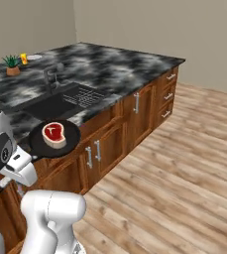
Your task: Pick up the pan with the steak in it and place it on the dining table. Then place the steak on the plate.
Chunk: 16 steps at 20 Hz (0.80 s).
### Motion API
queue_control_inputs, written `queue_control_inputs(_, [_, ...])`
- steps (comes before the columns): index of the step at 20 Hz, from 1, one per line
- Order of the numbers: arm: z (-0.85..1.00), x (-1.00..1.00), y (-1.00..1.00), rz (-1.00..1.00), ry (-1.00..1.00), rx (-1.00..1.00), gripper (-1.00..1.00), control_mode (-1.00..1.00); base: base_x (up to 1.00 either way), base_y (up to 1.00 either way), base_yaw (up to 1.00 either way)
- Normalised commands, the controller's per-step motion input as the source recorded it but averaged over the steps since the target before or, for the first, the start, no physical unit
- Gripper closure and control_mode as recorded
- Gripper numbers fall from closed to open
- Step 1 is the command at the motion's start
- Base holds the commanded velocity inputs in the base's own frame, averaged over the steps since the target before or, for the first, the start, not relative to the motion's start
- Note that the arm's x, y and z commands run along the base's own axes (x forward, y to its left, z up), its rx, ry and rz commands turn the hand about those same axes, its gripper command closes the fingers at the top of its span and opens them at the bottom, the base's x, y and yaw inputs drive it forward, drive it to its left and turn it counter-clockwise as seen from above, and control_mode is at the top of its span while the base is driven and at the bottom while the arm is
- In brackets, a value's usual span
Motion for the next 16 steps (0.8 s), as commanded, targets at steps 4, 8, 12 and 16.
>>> queue_control_inputs(4, [0.0,0.0,0.0,0.0,0.0,0.0,1.0,1.0,-0.12,0.0,0.49])
queue_control_inputs(8, [0.0,0.0,0.0,0.0,0.0,0.0,1.0,1.0,-0.13,0.0,0.49])
queue_control_inputs(12, [0.0,0.0,0.0,0.0,0.0,0.0,1.0,1.0,-0.15,0.0,0.48])
queue_control_inputs(16, [0.0,0.0,0.0,0.0,0.0,0.0,1.0,1.0,-0.14,0.0,0.48])
